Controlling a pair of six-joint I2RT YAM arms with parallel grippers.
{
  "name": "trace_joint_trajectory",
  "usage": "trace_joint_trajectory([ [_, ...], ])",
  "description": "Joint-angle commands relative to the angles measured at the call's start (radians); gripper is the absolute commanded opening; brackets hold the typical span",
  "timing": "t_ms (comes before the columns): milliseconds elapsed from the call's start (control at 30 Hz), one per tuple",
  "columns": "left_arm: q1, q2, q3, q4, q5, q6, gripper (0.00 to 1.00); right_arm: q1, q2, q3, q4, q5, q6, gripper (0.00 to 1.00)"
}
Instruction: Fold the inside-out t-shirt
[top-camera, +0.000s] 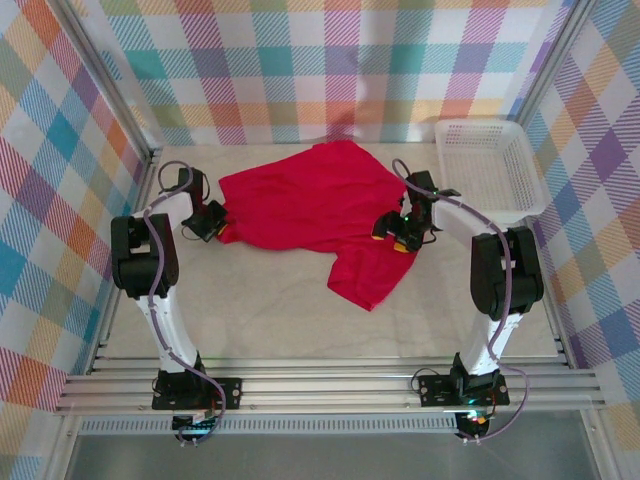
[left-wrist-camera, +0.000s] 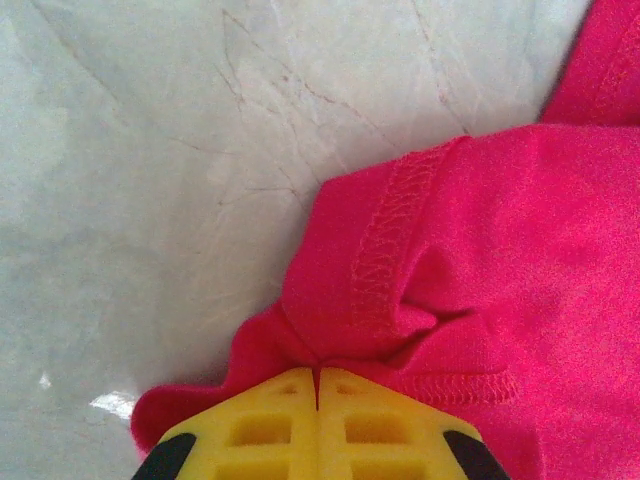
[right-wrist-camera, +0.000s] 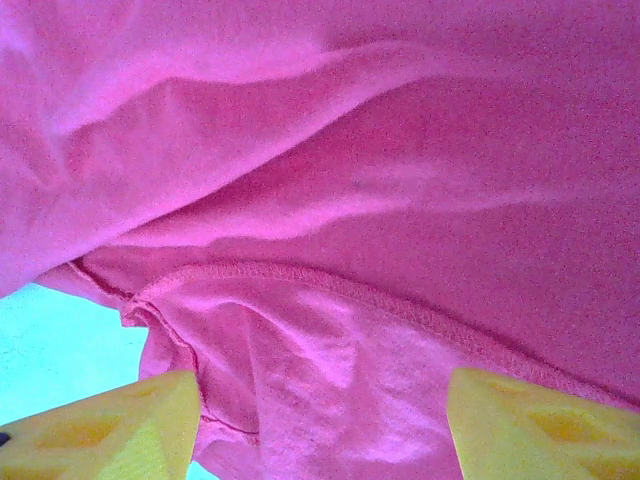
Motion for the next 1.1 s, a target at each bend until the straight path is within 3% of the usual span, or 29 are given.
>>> trace_joint_trajectory([
  [0, 0.006, -0.07, 0.0, -0.032, -0.032, 0.01, 0.0, 0.016, -0.019, -0.003, -0.048, -0.005, -0.028, 0.66],
  [167, -0.008, -0.195, 0.04, -0.158, -0.127, 0.071, 0.0, 0.056, -0.092, -0.063, -0.112, 0.051, -0.04, 0.66],
  [433, -0.059, -0.384, -0.03, -0.265, -0.332, 0.134, 0.0, 0.269, -0.265, -0.285, -0.105, 0.17, 0.071, 0.65],
  [767, -0.069, -0.4, -0.139, -0.252, -0.332, 0.141, 0.0, 0.378, -0.249, -0.378, 0.038, 0.152, 0.201, 0.62],
  [967, -0.069, -0.399, -0.132, -0.257, -0.318, 0.144, 0.0, 0.381, -0.177, -0.373, 0.095, 0.151, 0.23, 0.48],
  [1067, -0.069, -0.405, -0.119, -0.27, -0.32, 0.146, 0.0, 0.381, -0.163, -0.356, 0.095, 0.149, 0.222, 0.36],
])
